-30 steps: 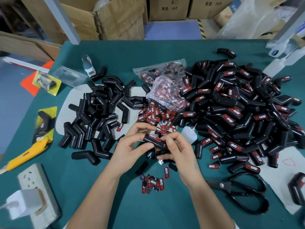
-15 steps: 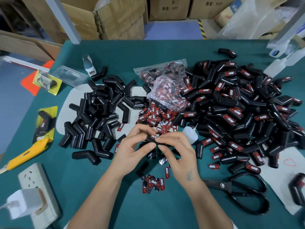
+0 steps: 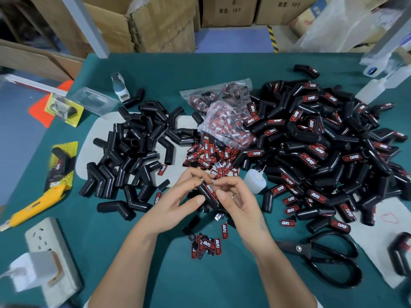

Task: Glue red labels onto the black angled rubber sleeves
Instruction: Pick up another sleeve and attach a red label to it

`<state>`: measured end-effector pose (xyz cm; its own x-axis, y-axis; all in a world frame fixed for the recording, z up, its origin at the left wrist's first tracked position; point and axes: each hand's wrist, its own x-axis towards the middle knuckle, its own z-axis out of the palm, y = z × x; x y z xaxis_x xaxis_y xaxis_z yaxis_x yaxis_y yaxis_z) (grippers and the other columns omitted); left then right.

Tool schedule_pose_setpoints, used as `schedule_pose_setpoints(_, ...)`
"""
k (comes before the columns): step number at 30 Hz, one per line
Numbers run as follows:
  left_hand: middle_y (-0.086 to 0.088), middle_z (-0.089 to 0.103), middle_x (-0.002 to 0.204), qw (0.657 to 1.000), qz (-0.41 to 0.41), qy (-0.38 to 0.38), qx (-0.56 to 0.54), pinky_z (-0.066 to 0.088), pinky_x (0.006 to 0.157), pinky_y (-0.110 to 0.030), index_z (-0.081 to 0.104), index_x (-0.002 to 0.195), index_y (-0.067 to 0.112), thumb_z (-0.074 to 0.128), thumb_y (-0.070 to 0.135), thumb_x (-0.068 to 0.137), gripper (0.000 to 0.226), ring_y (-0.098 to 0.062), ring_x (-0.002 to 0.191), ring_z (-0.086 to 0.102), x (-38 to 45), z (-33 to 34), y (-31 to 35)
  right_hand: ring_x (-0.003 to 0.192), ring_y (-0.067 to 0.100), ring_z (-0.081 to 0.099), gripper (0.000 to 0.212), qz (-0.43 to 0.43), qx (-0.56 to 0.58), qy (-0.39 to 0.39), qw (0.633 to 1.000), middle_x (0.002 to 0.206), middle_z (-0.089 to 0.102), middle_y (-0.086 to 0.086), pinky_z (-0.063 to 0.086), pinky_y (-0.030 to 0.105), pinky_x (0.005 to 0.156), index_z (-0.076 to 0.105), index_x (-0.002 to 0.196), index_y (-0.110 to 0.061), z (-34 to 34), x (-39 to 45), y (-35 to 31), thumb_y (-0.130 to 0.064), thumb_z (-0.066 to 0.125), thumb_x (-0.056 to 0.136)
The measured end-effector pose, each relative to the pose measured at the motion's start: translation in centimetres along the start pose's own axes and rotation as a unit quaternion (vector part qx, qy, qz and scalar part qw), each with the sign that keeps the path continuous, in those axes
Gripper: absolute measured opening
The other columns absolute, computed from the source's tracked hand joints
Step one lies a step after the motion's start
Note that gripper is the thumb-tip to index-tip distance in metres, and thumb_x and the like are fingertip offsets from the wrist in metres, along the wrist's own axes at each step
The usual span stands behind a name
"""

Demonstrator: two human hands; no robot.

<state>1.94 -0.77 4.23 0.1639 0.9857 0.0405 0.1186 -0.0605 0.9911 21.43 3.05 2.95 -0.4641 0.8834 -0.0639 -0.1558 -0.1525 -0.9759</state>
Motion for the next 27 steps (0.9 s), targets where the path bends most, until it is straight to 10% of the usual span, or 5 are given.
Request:
schedule_pose_setpoints(9, -0.002, 0.054, 0.127, 0.998, 0.015, 0.065, 0.02, 0.042, 0.111, -0.032, 0.071, 0.107, 0.042, 0.06, 0.027, 0.102, 0.02, -0.027, 0.132, 0.053, 0.3, 0.4, -0.4, 0.102, 0.011, 0.066, 0.019, 0.0, 0.013, 0.019, 1.0, 0.106, 0.073, -0.006, 0.054, 0.024, 0.09, 0.071, 0.113, -0.033, 0.8, 0.0, 0.4, -0.028, 0.074, 0.095)
schedule_pose_setpoints(15, -0.004, 0.054, 0.123, 0.997, 0.023, 0.065, 0.031, 0.043, 0.113, -0.039, 0.069, 0.099, 0.002, 0.061, 0.018, 0.101, 0.018, -0.03, 0.137, 0.052, 0.0, 0.4, -0.8, 0.106, 0.014, 0.066, 0.021, 0.004, 0.005, 0.014, 1.0, 0.109, 0.072, -0.002, 0.054, 0.026, 0.093, 0.07, 0.117, -0.03, 0.8, 0.0, 0.7, -0.024, 0.074, 0.097)
schedule_pose_setpoints(27, 0.004, 0.054, 0.119, 0.99, 0.039, 0.122, 0.067, 0.044, 0.104, -0.024, 0.061, 0.09, 0.017, 0.049, 0.013, 0.091, 0.012, -0.016, 0.123, 0.056, 0.5, 1.5, -0.4, 0.1, 0.011, 0.067, 0.03, -0.011, 0.003, 0.038, 0.999, 0.102, 0.072, -0.004, 0.056, 0.023, 0.083, 0.069, 0.117, -0.028, 1.3, 0.0, 0.8, -0.01, 0.074, 0.094)
